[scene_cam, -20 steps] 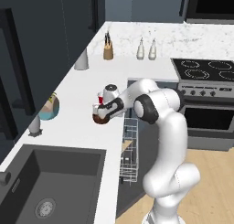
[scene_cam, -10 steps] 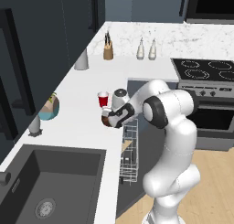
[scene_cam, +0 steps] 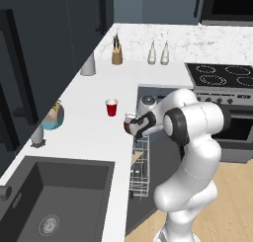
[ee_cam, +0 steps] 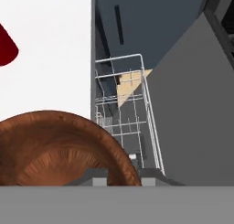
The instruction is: Pick up the cup and bowl from the counter, place them in the dishwasher, and close the dishwasher door.
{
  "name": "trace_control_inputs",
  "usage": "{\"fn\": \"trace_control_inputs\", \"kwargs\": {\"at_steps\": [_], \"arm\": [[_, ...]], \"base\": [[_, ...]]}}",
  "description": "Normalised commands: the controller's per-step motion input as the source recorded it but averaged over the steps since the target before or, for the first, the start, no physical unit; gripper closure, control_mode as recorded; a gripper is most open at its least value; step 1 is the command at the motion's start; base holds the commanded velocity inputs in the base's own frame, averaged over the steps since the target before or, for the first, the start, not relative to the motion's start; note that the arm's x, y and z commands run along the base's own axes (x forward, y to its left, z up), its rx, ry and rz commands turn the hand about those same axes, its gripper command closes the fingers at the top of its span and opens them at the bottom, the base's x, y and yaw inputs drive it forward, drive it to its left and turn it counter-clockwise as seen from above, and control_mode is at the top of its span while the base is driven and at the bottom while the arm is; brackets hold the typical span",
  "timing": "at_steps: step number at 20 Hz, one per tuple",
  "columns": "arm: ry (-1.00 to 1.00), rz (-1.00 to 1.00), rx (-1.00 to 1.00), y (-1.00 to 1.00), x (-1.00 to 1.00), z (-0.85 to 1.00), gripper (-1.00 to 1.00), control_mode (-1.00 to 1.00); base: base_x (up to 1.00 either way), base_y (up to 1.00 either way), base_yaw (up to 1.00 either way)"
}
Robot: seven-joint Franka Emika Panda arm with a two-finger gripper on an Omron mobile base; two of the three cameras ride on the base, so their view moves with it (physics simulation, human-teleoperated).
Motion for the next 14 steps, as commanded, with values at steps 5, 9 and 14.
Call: {"fn": "trace_control_inputs", "kwargs": {"at_steps": [5, 9, 14], "arm": [[0.00, 0.12, 0.00, -0.56, -0.10, 0.46, 1.00, -1.00], [0.00, 0.23, 0.00, -0.54, -0.15, 0.21, 1.00, -1.00], [-0.03, 0.33, 0.00, -0.41, -0.09, 0.02, 1.00, -1.00]], "base": [[0.00, 0.00, 0.00], [0.00, 0.00, 0.00], [0.00, 0.00, 0.00]]}}
